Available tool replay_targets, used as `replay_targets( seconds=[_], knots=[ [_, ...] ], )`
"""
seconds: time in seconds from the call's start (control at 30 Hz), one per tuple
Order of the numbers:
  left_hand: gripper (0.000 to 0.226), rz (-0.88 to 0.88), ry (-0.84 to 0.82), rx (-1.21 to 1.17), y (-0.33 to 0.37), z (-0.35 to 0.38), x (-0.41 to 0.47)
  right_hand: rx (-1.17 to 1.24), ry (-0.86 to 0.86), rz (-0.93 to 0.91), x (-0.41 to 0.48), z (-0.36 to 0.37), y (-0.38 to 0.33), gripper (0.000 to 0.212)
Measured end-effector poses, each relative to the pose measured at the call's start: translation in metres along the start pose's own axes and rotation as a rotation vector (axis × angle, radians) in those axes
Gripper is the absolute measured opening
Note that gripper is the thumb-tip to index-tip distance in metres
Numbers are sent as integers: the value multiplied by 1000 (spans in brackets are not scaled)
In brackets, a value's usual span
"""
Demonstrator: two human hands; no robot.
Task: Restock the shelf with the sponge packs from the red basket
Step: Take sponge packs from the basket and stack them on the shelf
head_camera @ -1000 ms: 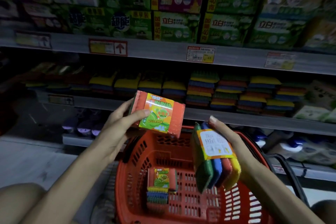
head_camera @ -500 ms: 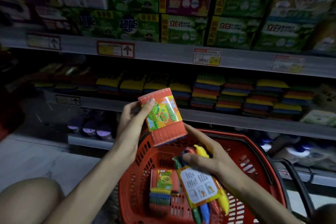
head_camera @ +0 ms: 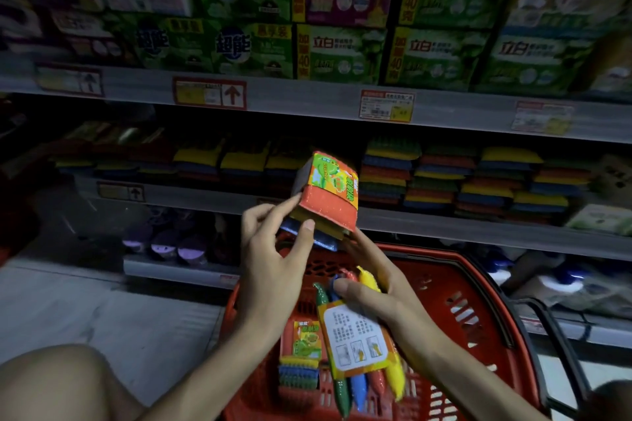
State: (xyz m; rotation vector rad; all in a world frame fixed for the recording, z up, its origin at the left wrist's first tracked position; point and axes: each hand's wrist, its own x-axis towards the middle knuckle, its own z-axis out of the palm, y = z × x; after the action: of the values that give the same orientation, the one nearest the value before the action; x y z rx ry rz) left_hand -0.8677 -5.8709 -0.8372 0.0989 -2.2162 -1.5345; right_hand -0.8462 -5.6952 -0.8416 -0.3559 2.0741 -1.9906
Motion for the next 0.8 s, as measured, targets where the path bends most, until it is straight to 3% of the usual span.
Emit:
replay_targets(
  seconds=[0.2,0.57,0.8],
  knots=[
    [51,-30,-73,-32,3,0,-4,11,32,-59,8,0,-1,85],
    [53,-241,-79,-261,-3,18,18,69,126,-73,37,-4,-1,83],
    [56,-306,-39,-381,-1,28,37,-100,191,-105,58,-8,-5,88]
  ],
)
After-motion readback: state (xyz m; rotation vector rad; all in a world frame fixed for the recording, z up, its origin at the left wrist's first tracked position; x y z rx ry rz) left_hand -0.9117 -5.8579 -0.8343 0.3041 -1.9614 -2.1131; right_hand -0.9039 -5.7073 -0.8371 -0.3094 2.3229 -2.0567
